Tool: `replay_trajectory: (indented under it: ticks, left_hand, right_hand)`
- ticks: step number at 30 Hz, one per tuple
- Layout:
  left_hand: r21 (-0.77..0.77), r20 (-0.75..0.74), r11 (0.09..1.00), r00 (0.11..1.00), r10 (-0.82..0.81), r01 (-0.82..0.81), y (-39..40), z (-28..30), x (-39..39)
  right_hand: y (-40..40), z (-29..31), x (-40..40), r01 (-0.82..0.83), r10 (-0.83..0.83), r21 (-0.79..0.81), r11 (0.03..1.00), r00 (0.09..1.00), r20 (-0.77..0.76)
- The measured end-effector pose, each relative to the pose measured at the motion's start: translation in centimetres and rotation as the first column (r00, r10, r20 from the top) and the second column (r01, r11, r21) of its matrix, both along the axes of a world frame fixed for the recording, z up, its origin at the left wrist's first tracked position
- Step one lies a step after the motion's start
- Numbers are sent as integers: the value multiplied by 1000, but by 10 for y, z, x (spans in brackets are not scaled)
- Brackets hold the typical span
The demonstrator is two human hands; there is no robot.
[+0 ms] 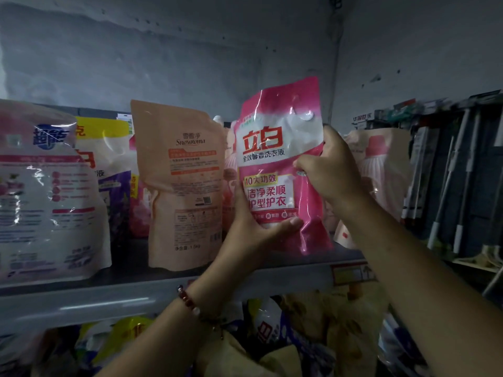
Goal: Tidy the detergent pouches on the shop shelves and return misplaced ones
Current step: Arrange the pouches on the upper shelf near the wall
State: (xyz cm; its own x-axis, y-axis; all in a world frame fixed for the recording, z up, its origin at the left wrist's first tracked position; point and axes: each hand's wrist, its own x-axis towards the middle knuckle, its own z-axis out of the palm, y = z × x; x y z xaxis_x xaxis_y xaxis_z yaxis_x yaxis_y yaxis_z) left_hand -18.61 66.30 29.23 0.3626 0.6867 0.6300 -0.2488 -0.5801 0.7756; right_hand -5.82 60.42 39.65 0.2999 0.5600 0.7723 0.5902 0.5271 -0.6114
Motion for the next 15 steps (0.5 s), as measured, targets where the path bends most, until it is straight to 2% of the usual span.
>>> replay_trajectory:
  ticks: [4, 6, 8, 10, 11, 15]
  left_hand:
    - [121, -11, 964, 971, 238, -235, 13, -8, 14]
    - [175, -87, 942, 949, 303, -285, 16, -13, 16]
    - [293, -153, 908, 923, 353, -299, 14, -21, 14]
    - [436, -191, 815, 846, 498, -382, 13, -30, 12]
    - [460, -220, 786, 804, 552, -414, 13, -32, 10]
    - [463, -364, 760, 683, 633, -456, 14, -45, 1]
  right_hand:
    - [10, -11, 14, -42, 41, -22, 999, 996, -78]
    - [22, -21, 21, -84, 76, -41, 996, 983, -167]
    - [37, -36, 25, -130, 107, -55, 990, 947, -303]
    - [53, -51, 26, -194, 142, -71, 978, 880, -454]
    - [60, -56, 24, -227, 157, -82, 970, 849, -504]
    - [85, -60, 19, -276, 177, -93, 957, 803, -569]
